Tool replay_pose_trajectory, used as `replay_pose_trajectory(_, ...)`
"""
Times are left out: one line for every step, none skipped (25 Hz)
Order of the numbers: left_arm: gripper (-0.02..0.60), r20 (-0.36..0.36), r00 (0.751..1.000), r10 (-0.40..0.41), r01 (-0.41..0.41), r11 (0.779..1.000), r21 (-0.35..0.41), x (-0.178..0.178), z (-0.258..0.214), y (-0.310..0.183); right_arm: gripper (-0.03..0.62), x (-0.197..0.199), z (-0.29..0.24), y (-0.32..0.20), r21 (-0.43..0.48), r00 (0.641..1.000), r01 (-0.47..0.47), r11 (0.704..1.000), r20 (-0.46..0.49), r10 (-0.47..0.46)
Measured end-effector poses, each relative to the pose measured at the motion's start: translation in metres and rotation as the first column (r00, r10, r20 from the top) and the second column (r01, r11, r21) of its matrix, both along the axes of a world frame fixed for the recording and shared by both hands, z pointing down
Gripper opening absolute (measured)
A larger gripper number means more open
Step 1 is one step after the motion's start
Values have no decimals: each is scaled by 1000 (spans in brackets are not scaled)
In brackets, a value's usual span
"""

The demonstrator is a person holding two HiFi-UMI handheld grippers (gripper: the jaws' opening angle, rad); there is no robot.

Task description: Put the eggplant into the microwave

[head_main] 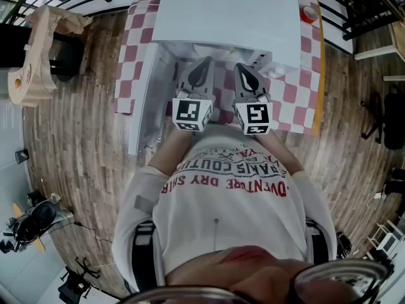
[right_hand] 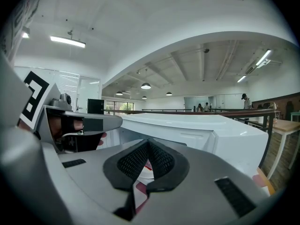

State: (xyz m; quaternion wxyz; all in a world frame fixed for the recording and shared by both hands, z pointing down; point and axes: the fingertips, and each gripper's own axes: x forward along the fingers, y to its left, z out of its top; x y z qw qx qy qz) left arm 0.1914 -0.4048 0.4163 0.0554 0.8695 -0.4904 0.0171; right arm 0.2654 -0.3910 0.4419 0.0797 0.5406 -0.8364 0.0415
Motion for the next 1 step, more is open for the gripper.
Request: replay_pose_trajectory(28,-1,1000,2,-2,1000,-6,1,1,0,26,0,0,0,0,1000,0,1000,-2,0)
